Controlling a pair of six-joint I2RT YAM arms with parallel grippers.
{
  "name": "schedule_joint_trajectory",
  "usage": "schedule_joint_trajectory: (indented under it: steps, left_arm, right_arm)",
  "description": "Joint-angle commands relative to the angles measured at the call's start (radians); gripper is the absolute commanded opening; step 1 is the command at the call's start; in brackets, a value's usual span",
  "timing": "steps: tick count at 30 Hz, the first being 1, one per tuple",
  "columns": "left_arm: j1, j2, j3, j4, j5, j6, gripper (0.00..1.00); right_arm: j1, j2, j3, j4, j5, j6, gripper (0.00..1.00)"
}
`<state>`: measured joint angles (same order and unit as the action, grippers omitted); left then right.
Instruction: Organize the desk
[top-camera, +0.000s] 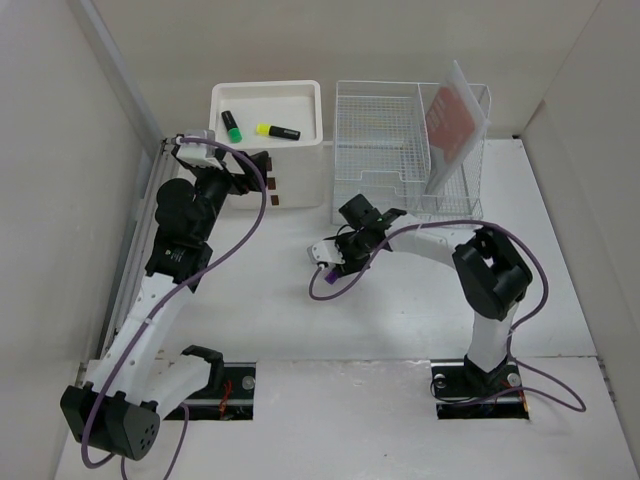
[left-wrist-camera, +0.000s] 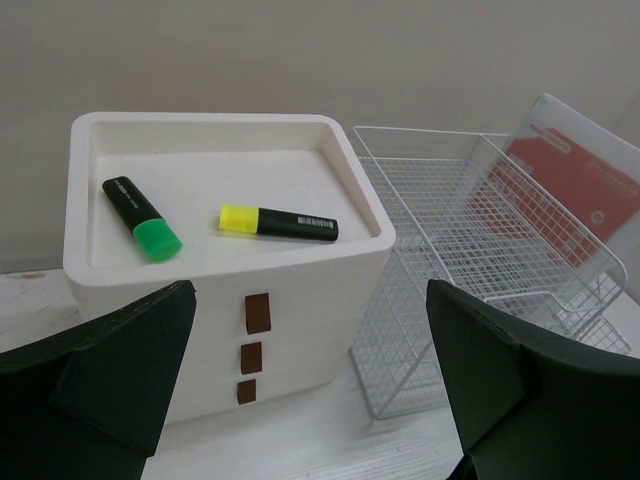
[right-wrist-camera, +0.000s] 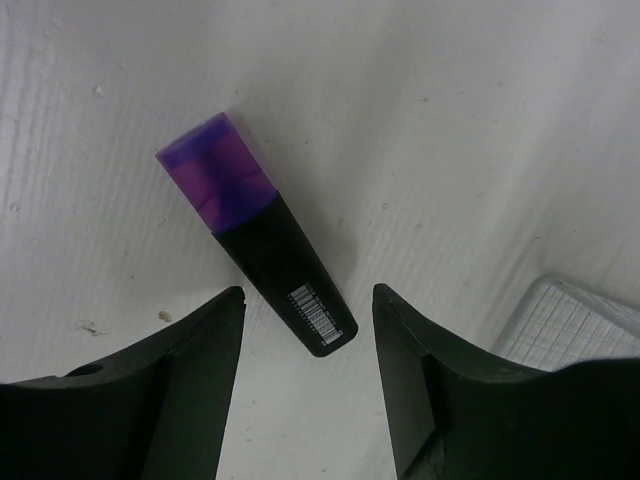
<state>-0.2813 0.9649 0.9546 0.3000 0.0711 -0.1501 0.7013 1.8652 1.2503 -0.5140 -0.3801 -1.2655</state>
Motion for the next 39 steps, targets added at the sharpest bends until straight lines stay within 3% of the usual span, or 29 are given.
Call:
schedule_joint_trajectory:
  steps: [1,14,19,25,30,39]
  left_arm:
    - [-0.002,-0.034,0.019,0.051,-0.027,-0.012,1.00]
    - [-0.002,-0.063,0.010,0.051,-0.045,-0.012,1.00]
    - [-0.002,-0.074,0.010,0.051,-0.054,-0.012,1.00]
    - [-0.002,-0.083,0.010,0.051,-0.065,-0.012,1.00]
    - [-0.002,-0.092,0.001,0.051,-0.074,-0.012,1.00]
    - [-0.002,-0.101,0.001,0.051,-0.083,-0.003,1.00]
  right_arm:
    - [0.024,0.012,0.055,0.029,0.047,0.028,0.59]
    - [0.079,0.095,0.118,-0.109,0.089,-0.054,0.58]
    - [0.099,0.115,0.129,-0.184,0.089,-0.104,0.46]
    - [0.118,0.147,0.170,-0.299,0.070,-0.155,0.40]
    - [0.118,0.157,0.170,-0.319,0.070,-0.164,0.23]
    - [0.127,0.166,0.202,-0.363,0.018,-0.158,0.05]
